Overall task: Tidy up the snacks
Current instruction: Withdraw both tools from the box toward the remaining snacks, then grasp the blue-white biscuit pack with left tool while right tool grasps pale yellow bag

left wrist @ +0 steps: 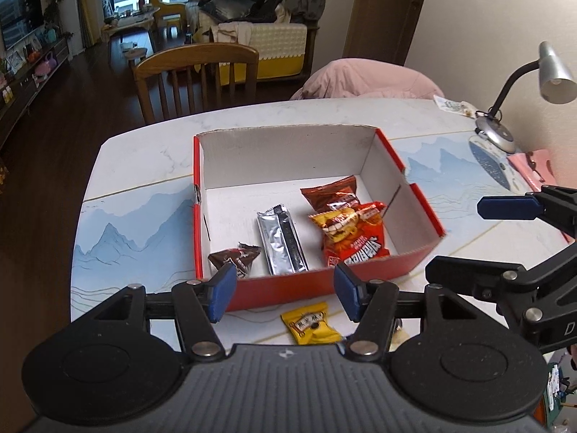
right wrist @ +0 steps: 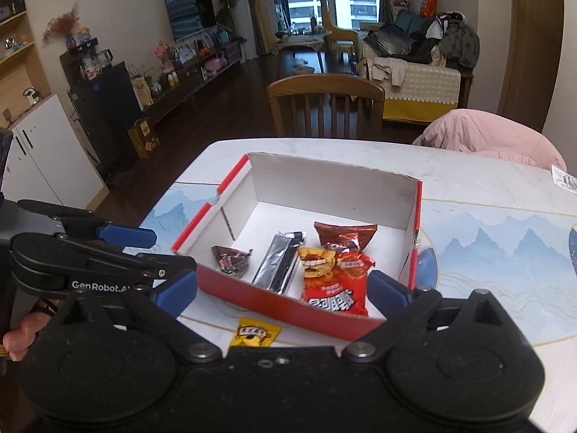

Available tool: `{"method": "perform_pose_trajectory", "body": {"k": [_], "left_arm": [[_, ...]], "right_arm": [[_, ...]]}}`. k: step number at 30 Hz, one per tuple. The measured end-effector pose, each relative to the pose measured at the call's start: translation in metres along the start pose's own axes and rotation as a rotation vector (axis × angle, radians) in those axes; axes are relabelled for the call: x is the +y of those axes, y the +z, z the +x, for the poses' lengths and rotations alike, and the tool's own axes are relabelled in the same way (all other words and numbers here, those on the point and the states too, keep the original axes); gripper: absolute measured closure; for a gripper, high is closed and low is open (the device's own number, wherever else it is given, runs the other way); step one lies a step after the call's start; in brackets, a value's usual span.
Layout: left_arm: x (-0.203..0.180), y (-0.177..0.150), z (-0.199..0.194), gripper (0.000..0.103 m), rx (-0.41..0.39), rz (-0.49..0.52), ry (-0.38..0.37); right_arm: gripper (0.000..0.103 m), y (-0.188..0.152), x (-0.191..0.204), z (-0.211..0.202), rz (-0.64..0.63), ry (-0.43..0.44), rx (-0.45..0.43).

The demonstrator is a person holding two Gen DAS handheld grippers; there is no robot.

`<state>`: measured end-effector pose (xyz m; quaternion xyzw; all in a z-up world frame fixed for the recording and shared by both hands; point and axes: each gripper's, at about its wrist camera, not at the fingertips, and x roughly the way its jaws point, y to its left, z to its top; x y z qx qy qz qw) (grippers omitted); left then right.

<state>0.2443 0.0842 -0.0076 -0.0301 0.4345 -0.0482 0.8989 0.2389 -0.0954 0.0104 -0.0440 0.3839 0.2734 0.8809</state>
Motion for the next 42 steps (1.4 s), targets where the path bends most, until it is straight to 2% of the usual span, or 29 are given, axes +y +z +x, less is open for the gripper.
{"method": "perform_pose_trajectory", "body": {"k": [7, 12, 14, 19, 31, 42], "left_arm": [[0.0, -0.028, -0.021, 0.033, -0.03, -0.006, -0.018], [0.004, -0.049, -0.027, 0.031, -0.032, -0.034, -0.018], [0.005, -0.059, -0.027, 0.024, -0.033, -0.049, -0.012], [0.009, -0.083, -0.02, 0.023, -0.023, -0.088, 0.004], [0.004, -0.129, 0.028, 0.023, 0.108, -0.114, 0.05], [0.002, -0.135, 0.069, 0.023, 0.197, -0.148, 0.06]], "right_arm": [[0.0, -0.028, 0.006, -0.01, 0.026, -0.005, 0.002], [0.0, -0.049, 0.009, -0.01, 0.026, -0.011, 0.014], [0.0, -0.059, 0.01, -0.009, 0.028, -0.011, 0.023], [0.0, -0.087, 0.01, -0.002, 0.041, -0.017, 0.07], [0.001, -0.122, -0.01, 0.027, 0.165, -0.029, 0.189], [0.007, -0.126, -0.028, 0.058, 0.29, -0.006, 0.283]]}}
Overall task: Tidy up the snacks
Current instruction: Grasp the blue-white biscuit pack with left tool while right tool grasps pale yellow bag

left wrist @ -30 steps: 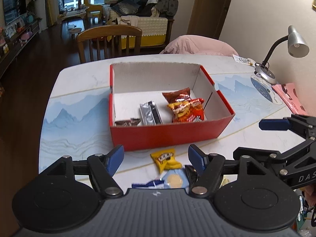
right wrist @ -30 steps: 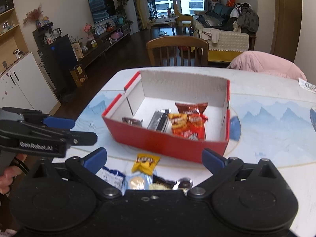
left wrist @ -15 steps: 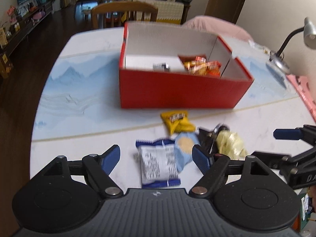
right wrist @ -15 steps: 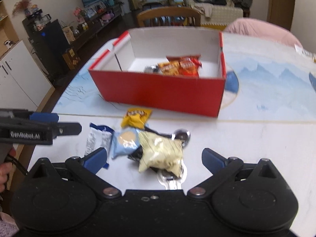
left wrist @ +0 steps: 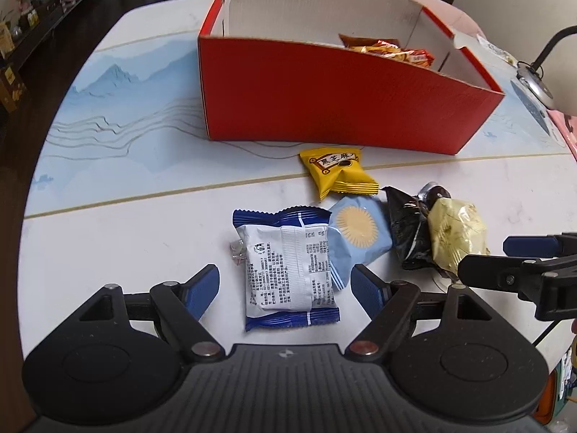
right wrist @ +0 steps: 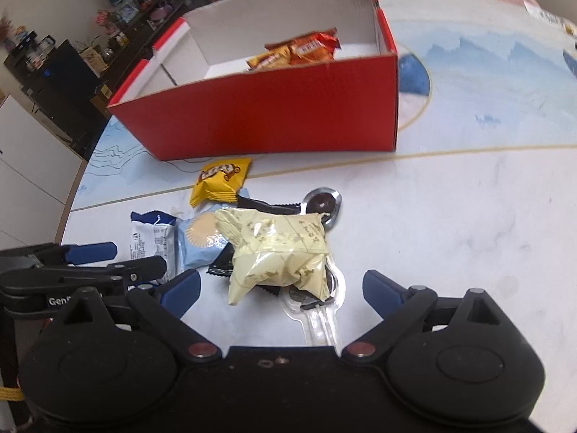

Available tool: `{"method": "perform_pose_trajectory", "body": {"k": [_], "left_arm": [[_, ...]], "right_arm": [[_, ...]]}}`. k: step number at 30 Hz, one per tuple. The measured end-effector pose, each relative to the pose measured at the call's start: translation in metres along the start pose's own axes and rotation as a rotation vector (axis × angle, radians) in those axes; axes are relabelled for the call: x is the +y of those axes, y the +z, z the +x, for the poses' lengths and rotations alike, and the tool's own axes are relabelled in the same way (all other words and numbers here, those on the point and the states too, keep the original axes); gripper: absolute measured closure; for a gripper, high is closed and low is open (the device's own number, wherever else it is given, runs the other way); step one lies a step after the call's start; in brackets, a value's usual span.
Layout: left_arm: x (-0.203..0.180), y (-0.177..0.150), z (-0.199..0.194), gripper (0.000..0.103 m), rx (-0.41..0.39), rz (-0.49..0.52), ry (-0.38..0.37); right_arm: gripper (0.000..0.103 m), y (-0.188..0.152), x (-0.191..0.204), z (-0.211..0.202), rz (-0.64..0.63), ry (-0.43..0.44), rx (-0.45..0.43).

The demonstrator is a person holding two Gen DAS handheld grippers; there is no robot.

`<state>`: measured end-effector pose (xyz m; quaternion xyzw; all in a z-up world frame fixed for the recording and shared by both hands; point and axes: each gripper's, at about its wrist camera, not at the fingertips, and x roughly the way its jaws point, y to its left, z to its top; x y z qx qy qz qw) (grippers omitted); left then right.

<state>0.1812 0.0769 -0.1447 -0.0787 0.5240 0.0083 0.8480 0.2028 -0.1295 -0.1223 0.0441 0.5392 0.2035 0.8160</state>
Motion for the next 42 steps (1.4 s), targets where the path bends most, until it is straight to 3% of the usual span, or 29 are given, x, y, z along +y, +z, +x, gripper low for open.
{"method": "perform_pose_trajectory", "body": {"k": [11, 19, 24, 42], "left_arm": [[0.005, 0.004, 0.019, 0.025, 0.038, -0.065, -0.006], [0.0, 0.009, 0.022, 0.046, 0.044, -0.057, -0.029], [-0.004, 0.009, 0.021, 0.053, 0.043, -0.036, -0.011], [0.005, 0.005, -0.003, 0.055, 0.017, -0.051, -0.042]], "right_arm": [[0.018, 0.012, -0.005, 0.015, 0.04, 0.022, 0.01], [0.032, 0.012, 0.001, 0.017, 0.012, 0.035, 0.002], [0.043, 0.012, 0.0, 0.016, 0.015, 0.012, -0.006], [0.047, 0.002, 0.007, -0.008, 0.018, -0.001, -0.065]]}}
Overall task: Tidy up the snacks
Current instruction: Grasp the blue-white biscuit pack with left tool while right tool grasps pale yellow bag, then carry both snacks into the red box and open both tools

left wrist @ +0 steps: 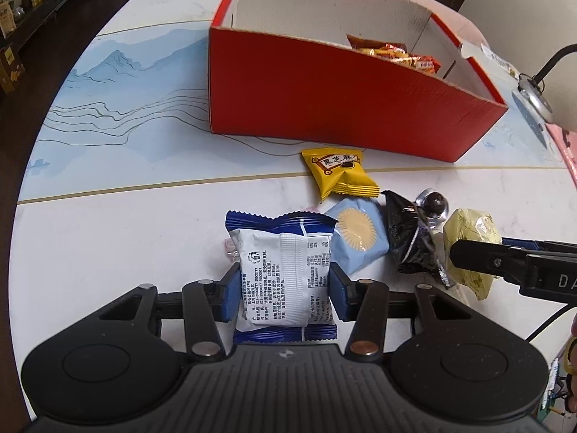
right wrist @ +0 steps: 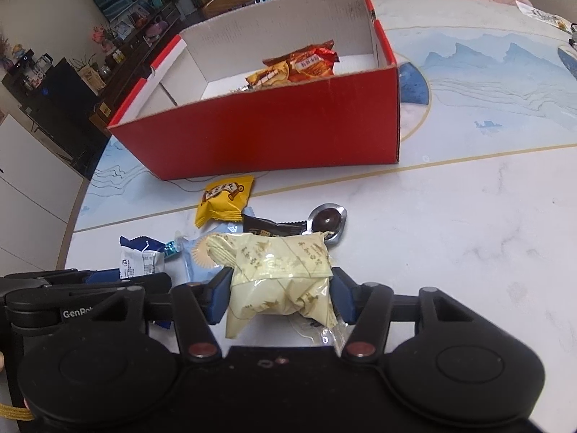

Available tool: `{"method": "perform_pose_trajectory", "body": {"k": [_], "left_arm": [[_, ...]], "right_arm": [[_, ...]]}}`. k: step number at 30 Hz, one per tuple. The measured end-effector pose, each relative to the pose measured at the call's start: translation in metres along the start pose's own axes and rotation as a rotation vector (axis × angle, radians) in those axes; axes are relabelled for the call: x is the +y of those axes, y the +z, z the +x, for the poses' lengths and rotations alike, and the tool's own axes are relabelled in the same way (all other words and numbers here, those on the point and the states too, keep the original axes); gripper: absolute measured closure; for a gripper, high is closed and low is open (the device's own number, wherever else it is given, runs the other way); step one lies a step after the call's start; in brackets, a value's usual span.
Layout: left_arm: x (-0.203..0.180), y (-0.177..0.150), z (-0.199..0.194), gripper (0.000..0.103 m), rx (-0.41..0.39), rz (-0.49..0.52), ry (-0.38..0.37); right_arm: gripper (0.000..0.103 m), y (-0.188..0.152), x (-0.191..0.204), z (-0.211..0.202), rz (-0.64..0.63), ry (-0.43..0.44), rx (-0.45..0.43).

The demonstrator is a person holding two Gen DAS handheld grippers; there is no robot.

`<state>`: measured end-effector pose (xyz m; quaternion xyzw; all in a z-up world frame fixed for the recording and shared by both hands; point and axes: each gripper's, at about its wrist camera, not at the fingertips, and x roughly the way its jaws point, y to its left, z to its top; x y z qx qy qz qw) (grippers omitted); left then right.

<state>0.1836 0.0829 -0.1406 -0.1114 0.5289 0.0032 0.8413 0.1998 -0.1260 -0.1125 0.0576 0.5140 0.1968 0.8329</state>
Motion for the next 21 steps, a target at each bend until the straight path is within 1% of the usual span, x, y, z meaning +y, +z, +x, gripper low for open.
{"method": "perform_pose_trajectory", "body": {"k": [8, 13, 17, 21], "left_arm": [[0.005, 0.002, -0.026, 0.055, -0.033, -0.029, -0.008], [0.003, 0.009, -0.046, 0.055, -0.074, -0.033, -0.013], [-0.001, 0.017, -0.06, 0.055, -0.107, -0.02, 0.0], [-0.005, 0.028, -0.071, 0.055, -0.121, -0.02, -0.012]], "right_arm": [[0.047, 0.0, 0.01, -0.021, -0.03, -0.01, -0.043], [0.047, 0.005, 0.02, -0.035, -0.062, -0.019, -0.085], [0.047, 0.014, 0.029, -0.047, -0.094, -0.023, -0.127], [0.047, 0.024, 0.034, -0.056, -0.114, -0.02, -0.159]]}}
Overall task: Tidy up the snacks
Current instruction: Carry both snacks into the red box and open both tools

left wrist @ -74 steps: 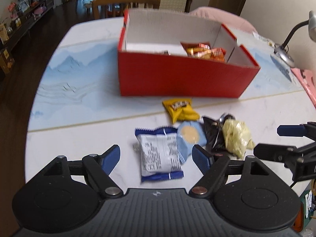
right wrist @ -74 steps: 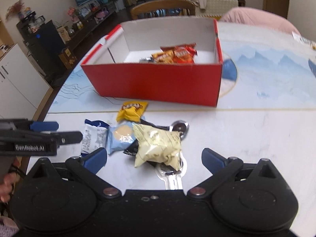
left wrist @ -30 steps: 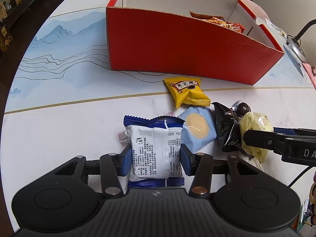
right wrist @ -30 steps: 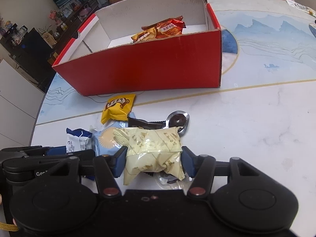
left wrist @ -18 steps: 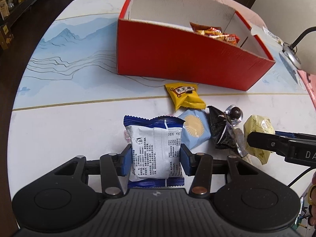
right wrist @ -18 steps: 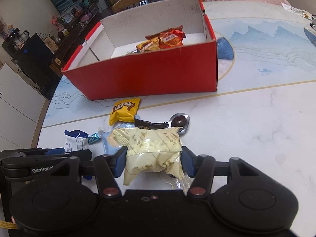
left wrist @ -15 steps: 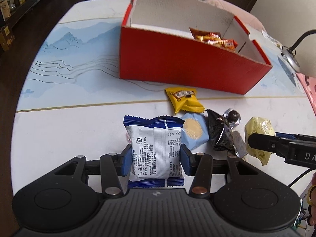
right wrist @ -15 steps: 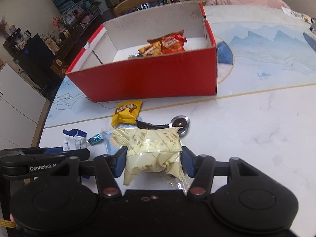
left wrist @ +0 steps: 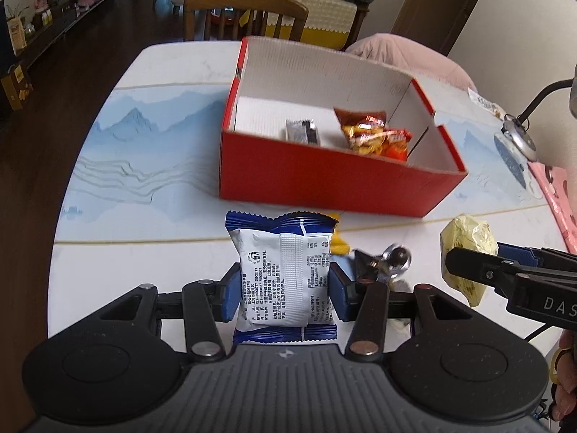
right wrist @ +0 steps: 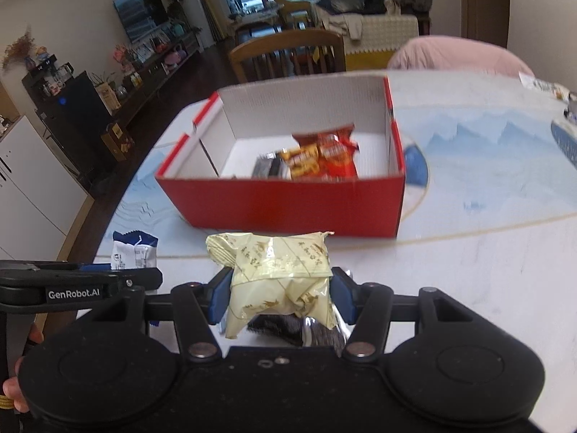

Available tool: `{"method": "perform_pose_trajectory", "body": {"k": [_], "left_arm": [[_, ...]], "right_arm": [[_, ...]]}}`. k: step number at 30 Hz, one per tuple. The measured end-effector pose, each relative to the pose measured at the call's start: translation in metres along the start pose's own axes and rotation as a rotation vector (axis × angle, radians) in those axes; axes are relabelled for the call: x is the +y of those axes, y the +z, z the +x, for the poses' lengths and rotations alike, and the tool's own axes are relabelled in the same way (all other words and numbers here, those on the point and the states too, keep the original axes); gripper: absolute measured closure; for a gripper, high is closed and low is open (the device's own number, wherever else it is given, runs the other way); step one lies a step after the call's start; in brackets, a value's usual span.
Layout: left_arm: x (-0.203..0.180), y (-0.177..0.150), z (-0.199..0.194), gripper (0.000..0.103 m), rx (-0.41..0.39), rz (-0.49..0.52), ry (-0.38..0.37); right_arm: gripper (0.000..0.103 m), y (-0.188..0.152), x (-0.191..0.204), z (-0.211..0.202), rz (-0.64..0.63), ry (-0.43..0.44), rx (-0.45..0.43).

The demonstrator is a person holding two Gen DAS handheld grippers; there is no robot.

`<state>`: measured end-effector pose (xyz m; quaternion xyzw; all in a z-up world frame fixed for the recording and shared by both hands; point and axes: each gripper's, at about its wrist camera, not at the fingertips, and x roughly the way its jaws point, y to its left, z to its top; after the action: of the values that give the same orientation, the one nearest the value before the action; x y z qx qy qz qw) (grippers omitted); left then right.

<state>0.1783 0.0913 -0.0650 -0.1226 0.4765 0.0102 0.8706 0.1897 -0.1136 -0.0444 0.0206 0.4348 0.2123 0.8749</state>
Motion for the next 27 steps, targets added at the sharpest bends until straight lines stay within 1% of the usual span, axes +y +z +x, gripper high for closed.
{"method": "perform_pose_trajectory", "body": {"k": [6, 11, 16, 20, 25, 27], "left_arm": [[-0.004, 0.019, -0.01, 0.055, -0.039, 0.003, -0.012], [-0.007, 0.036, -0.014, 0.055, -0.076, 0.015, -0.007], [-0.014, 0.055, -0.014, 0.055, -0.104, 0.039, 0.005], [-0.019, 0.069, -0.009, 0.055, -0.104, 0.05, 0.007], [-0.019, 0.087, 0.004, 0.055, -0.078, 0.04, 0.001], [-0.017, 0.094, 0.009, 0.055, -0.065, 0.028, 0.001]], "right_arm": [[0.047, 0.02, 0.001, -0.003, -0.039, -0.02, -0.05], [0.047, 0.037, -0.001, -0.003, -0.067, -0.038, -0.082], [0.047, 0.054, -0.009, 0.004, -0.07, -0.049, -0.091], [0.047, 0.066, -0.014, 0.012, -0.076, -0.059, -0.09], [0.047, 0.08, -0.023, 0.022, -0.067, -0.048, -0.076], [0.047, 0.085, -0.026, 0.029, -0.061, -0.058, -0.069]]}}
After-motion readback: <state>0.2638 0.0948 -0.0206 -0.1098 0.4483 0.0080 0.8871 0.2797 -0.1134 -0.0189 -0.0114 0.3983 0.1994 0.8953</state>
